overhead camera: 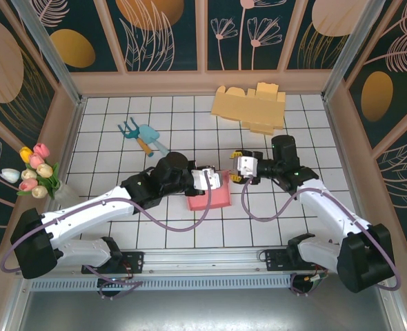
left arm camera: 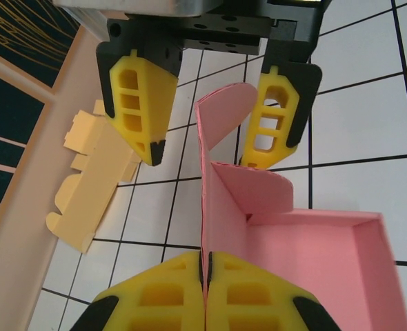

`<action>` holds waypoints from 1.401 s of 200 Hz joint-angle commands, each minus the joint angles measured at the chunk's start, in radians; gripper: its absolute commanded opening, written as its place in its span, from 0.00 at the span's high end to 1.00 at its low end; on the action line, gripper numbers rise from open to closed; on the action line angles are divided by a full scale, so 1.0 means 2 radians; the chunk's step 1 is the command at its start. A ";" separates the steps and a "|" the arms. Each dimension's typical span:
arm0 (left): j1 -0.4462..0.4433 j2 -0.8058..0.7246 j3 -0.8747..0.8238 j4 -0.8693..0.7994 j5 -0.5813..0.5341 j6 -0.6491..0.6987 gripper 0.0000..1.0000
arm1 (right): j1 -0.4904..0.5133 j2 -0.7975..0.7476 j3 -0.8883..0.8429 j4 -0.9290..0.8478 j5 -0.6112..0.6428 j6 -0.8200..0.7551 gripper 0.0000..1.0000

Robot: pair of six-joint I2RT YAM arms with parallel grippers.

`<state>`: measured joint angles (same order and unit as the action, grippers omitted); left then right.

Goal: Fold the paper box

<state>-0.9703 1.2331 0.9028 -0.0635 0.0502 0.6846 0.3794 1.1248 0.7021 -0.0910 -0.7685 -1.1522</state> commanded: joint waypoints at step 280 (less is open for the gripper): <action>0.000 -0.148 -0.116 0.223 -0.198 -0.280 0.66 | 0.053 0.020 0.015 0.038 0.026 0.018 1.00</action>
<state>-0.9764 1.0565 0.7189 0.2100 -0.1146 0.4110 0.4816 1.1492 0.7242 -0.0563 -0.7425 -1.1515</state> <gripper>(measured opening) 0.335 0.092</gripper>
